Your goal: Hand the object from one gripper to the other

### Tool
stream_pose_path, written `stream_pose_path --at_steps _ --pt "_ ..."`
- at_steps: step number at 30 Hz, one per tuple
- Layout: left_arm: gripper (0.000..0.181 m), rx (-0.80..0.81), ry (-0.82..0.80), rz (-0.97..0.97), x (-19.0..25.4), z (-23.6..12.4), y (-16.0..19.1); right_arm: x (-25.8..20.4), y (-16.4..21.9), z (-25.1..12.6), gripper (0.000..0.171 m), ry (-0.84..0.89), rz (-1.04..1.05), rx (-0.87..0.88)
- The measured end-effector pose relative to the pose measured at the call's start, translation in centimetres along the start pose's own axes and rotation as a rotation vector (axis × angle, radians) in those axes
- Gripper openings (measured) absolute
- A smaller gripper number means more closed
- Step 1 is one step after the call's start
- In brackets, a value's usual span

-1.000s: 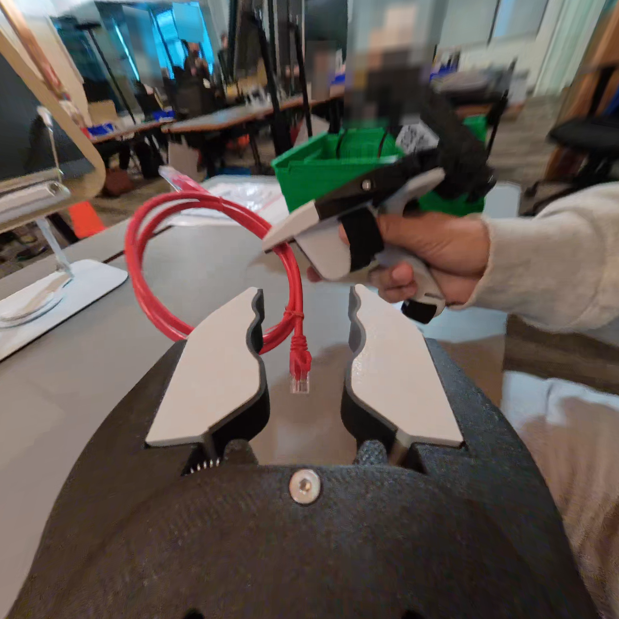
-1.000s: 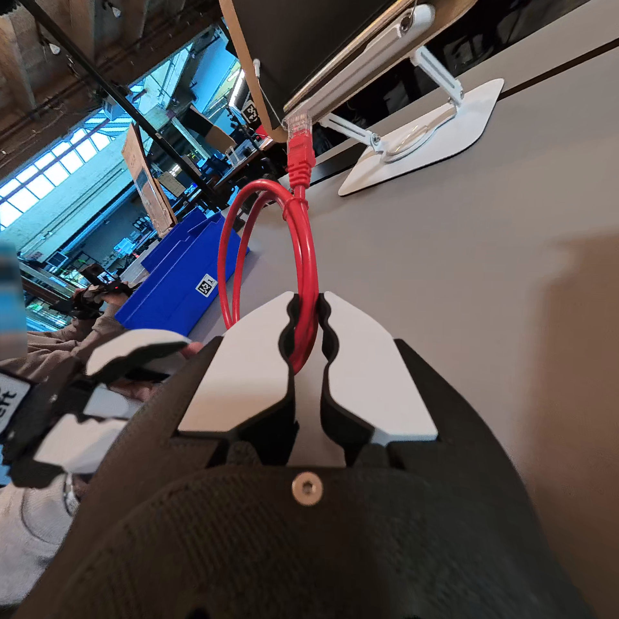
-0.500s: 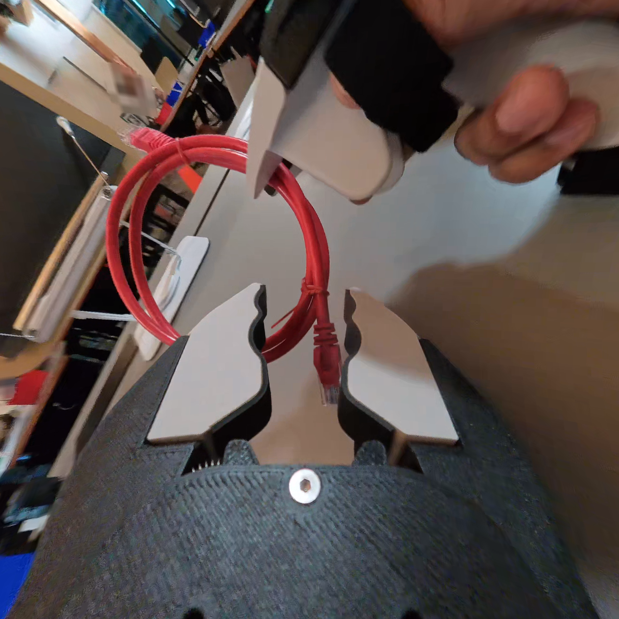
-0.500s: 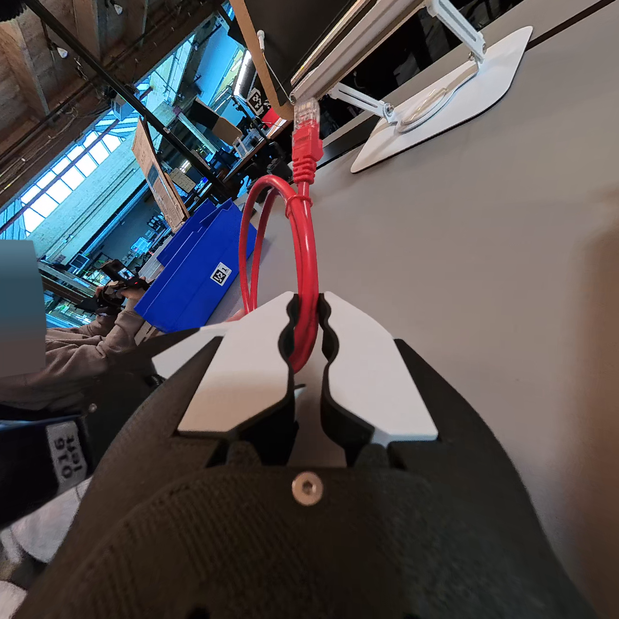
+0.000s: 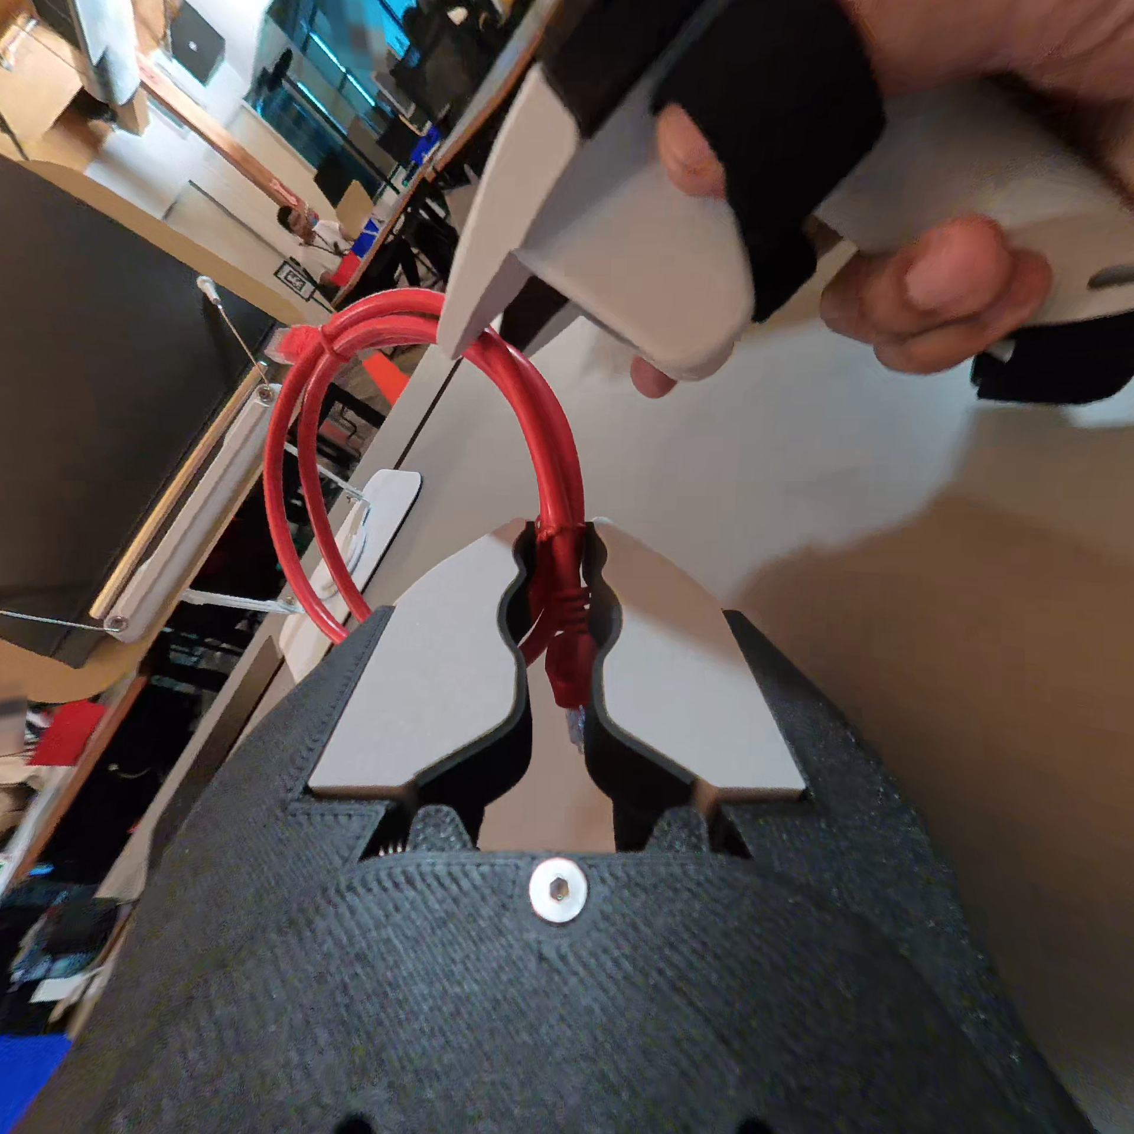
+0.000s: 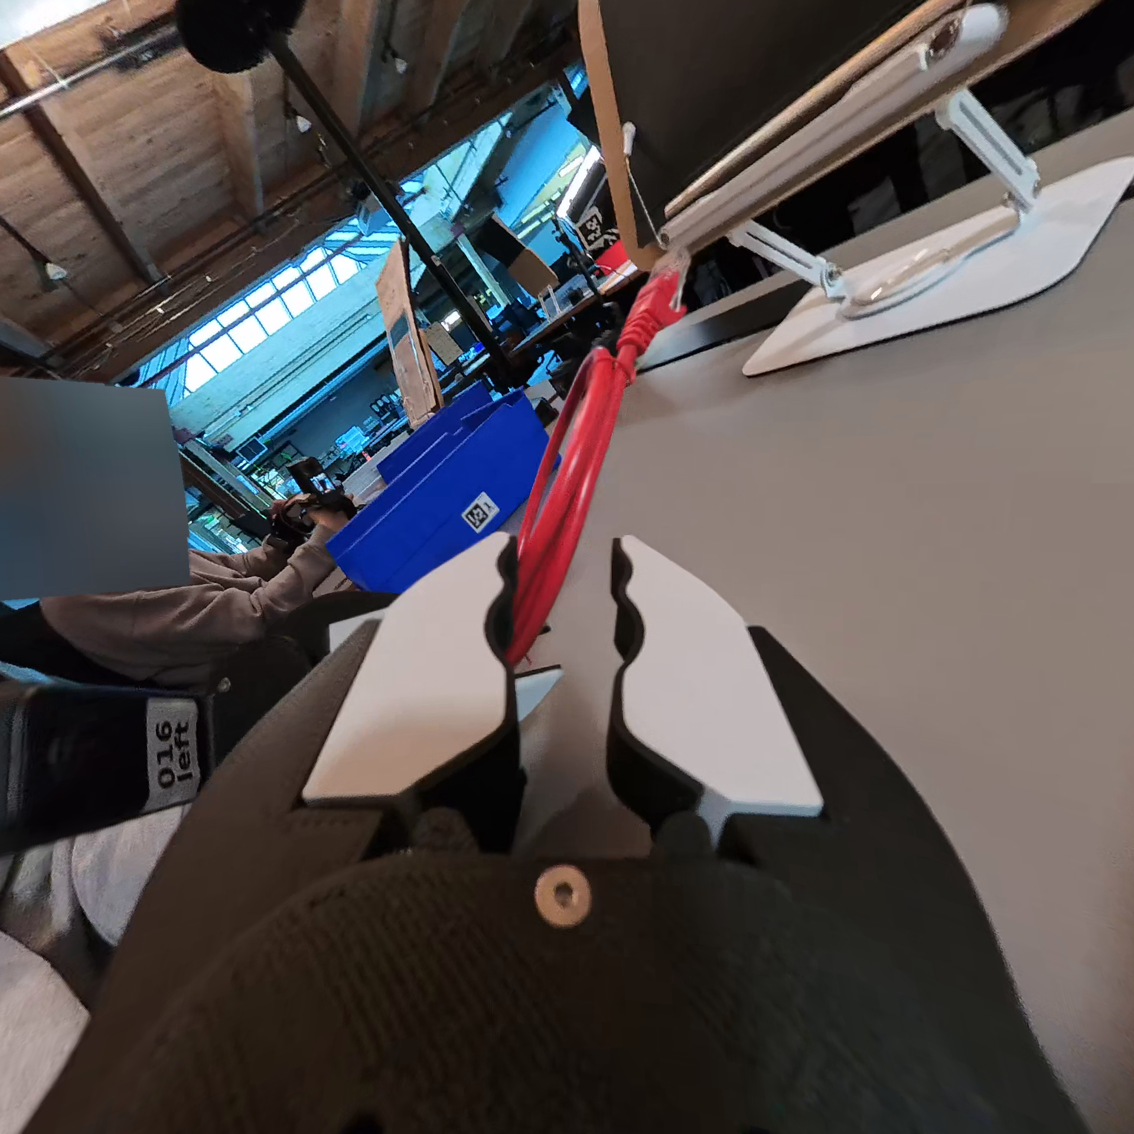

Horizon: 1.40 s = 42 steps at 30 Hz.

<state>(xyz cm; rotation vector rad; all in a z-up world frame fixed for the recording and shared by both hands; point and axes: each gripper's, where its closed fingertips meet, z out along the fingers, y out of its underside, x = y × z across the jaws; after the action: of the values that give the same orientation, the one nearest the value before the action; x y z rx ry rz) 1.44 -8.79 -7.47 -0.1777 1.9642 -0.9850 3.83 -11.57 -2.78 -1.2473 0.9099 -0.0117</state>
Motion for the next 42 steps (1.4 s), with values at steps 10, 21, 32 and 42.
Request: stream_pose_path --at_steps 10,21,32,42 --pt "0.016 0.308 0.041 -0.449 -4.7 -2.6 -2.5 1.0 -1.3 -0.6 0.043 -0.019 0.062 0.075" --pt "0.015 0.755 0.35 -0.983 -7.4 -7.5 -7.2 -0.8 -0.7 0.0 0.051 -0.128 0.09 0.052" --pt "0.015 1.009 0.729 -1.461 -8.0 -9.6 -8.2 -5.8 0.2 0.5 0.047 -0.512 0.405 0.007" --pt "0.015 0.986 0.765 -1.535 -7.7 -8.6 -6.9 -4.2 0.2 0.4 0.012 -0.415 0.355 0.004"
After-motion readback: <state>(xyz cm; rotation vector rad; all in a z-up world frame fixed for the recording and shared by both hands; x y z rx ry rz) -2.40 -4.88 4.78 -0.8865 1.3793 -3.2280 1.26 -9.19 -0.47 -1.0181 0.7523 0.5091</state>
